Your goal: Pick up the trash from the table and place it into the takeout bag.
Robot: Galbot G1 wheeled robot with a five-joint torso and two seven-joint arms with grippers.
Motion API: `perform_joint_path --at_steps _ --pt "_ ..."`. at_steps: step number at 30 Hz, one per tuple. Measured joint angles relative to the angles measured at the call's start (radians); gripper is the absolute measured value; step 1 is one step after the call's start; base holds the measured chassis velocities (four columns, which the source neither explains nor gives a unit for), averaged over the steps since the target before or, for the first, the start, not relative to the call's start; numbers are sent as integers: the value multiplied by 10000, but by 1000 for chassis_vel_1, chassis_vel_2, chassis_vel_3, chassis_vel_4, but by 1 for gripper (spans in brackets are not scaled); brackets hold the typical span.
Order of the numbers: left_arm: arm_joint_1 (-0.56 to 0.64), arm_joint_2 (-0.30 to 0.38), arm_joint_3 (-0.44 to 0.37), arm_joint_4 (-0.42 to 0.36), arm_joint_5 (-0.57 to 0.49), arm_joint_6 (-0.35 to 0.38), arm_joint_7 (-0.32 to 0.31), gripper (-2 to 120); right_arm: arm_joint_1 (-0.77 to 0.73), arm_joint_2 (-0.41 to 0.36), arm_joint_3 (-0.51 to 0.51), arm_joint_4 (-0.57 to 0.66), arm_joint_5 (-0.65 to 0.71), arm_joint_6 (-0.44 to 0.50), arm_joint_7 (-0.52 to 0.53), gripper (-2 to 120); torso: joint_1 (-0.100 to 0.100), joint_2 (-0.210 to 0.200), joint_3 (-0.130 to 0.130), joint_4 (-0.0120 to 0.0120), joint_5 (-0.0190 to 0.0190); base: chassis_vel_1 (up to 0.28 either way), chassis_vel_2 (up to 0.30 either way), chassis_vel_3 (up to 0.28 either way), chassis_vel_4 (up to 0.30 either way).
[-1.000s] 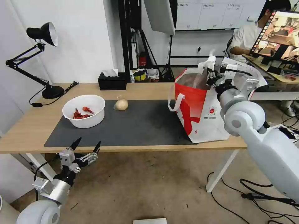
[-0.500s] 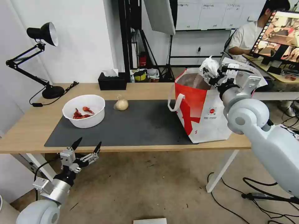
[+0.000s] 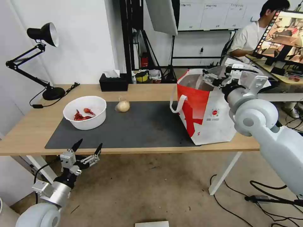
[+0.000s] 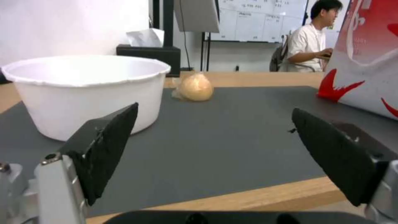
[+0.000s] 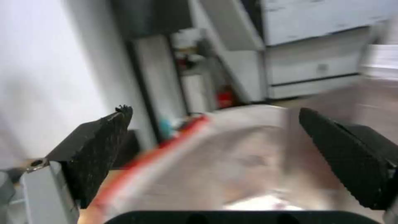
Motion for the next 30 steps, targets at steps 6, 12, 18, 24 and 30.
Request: perform_joint_path --at_steps 6,12,18,24,30 --pt "177 -63 -285 -169 -48 -27 -5 100 -314 -127 -137 1020 319 391 -2216 100 0 0 0 2 -3 0 0 0 0" --pt "286 -108 -435 -263 -63 -45 -5 100 -1581 -456 1 1783 -344 460 -3316 100 0 0 -1 0 -1 0 0 0 0" --pt "362 -206 -484 -289 -57 -96 32 100 -3455 -743 332 2456 -1268 565 -3820 100 -1 0 -1 0 -1 0 0 0 0" --pt "367 -211 -476 -238 -53 -147 66 100 -5078 -734 875 2543 -2088 727 -3986 100 -1 1 -1 0 -2 0 0 0 0" --pt "383 -217 -453 -68 -49 -244 290 100 -7608 -123 1307 2315 -3641 1683 -4347 100 -1 1 -1 -2 -2 0 0 0 0"
